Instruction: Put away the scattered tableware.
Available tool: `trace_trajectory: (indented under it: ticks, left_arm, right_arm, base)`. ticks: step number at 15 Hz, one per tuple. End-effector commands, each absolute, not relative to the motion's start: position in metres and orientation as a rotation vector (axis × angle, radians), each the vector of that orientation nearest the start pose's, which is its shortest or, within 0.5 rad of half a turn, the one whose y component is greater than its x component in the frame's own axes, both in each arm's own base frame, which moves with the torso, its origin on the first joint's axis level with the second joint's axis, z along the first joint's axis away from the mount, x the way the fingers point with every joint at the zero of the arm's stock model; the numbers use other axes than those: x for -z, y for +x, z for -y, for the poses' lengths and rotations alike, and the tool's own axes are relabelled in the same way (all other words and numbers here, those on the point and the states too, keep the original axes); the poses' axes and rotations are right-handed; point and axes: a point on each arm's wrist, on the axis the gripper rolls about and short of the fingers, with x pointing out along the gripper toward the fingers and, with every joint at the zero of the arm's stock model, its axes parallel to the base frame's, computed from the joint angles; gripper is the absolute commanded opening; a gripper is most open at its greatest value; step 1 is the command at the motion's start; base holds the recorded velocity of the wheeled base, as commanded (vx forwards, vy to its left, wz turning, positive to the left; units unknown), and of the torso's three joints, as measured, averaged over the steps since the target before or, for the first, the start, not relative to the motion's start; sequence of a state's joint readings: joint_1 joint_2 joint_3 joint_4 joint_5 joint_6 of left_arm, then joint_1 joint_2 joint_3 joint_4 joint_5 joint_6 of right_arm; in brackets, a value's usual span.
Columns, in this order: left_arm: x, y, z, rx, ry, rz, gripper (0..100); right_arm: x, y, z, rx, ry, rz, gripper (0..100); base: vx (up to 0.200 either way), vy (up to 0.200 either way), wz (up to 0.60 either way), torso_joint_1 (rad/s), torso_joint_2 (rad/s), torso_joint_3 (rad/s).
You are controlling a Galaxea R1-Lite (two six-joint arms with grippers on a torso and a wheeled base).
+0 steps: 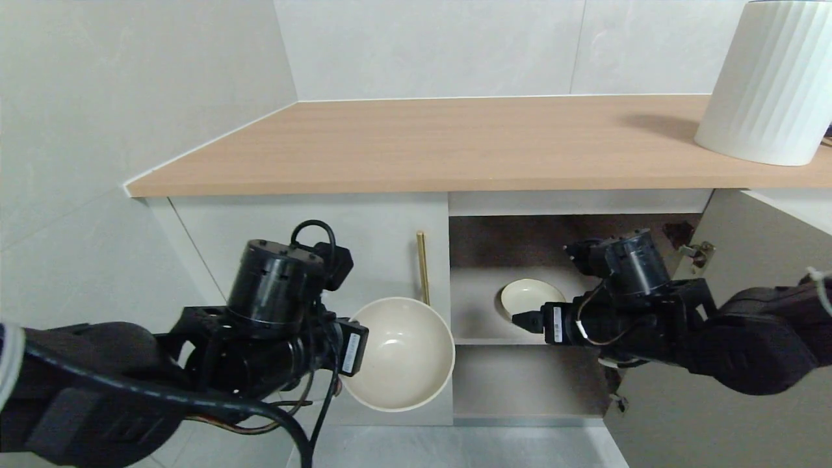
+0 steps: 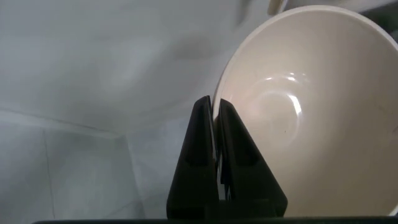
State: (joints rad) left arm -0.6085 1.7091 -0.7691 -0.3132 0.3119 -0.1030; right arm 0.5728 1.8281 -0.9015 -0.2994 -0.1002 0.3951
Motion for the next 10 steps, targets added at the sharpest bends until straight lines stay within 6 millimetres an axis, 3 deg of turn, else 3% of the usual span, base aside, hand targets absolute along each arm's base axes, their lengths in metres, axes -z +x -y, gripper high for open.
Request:
trace_trajectory:
  ticks: [1,6,10]
  left_arm:
    - [-0.109,0.244,0.185,0.276,0.249,-0.616,0]
    - [-0.11,0.229,0.207,0.357,0.241,-0.562,0]
    - [-0.111,0.222,0.213,0.39,0.215,-0.501,0]
  right_arm:
    - [-0.174,0.228,-0.173,-0.486,0.146,-0.646,100]
    - [-0.158,0.214,-0.192,-0.557,0.094,-0.713,100]
    - [-0.138,0.219,-0.202,-0.544,0.064,-0.767,100]
  base:
    - [0.0,0.0,0.0,0.0,0.0,0.0]
    - [0.0,0.0,0.0,0.0,0.0,0.0]
    - [0.0,0.0,0.0,0.0,0.0,0.0]
